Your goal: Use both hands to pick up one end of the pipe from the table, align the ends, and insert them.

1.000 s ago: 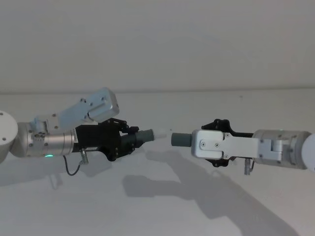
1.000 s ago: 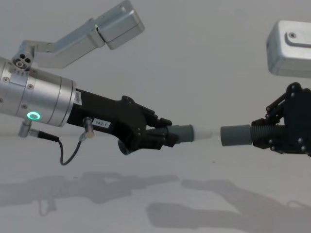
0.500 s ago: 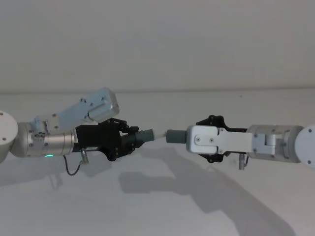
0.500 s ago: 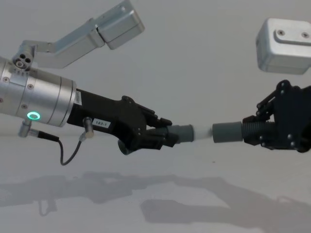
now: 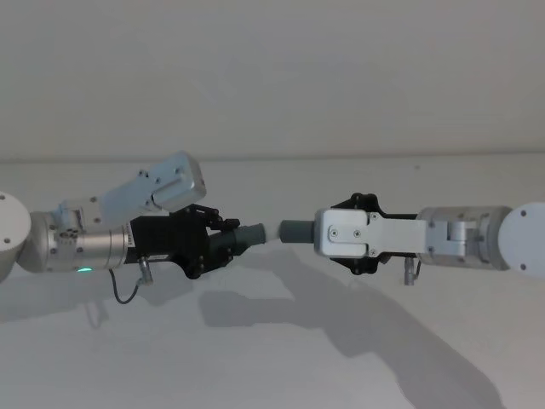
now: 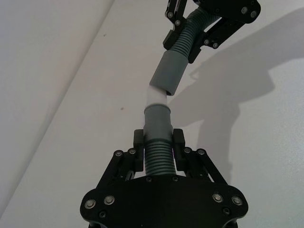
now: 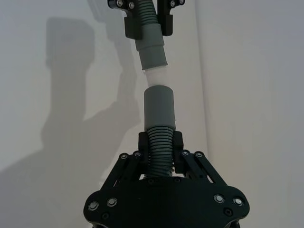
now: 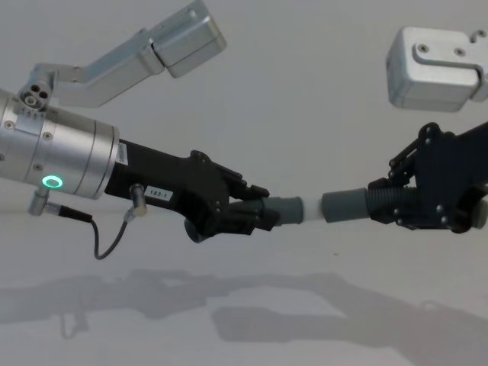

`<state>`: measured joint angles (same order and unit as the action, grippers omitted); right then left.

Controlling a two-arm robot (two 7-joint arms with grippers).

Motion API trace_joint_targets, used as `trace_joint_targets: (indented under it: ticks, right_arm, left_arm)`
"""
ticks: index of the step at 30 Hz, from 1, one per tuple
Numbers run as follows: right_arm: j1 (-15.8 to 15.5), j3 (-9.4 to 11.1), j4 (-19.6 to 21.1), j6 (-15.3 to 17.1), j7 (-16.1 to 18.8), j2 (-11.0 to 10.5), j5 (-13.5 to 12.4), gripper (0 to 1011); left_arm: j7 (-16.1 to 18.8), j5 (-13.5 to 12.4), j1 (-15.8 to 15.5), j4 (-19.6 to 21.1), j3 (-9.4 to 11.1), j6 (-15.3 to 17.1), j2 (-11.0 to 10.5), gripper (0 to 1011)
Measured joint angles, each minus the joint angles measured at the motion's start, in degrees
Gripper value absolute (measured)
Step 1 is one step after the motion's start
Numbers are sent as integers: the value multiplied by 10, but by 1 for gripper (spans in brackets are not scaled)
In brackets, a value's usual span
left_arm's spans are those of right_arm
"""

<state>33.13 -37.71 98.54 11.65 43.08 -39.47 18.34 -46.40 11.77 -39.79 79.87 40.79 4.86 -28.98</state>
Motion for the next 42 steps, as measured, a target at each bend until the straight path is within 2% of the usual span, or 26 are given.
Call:
trace_joint_targets:
  ticks: [19,42]
  right_arm:
    - [21,-11,-19,-13,12,9,-3,253]
    - [27,-13,-24,-18,13,11,-7,255]
  left_arm:
    - [0,0,0,0,0,0,0,323]
    - [0,0,0,0,0,0,0,323]
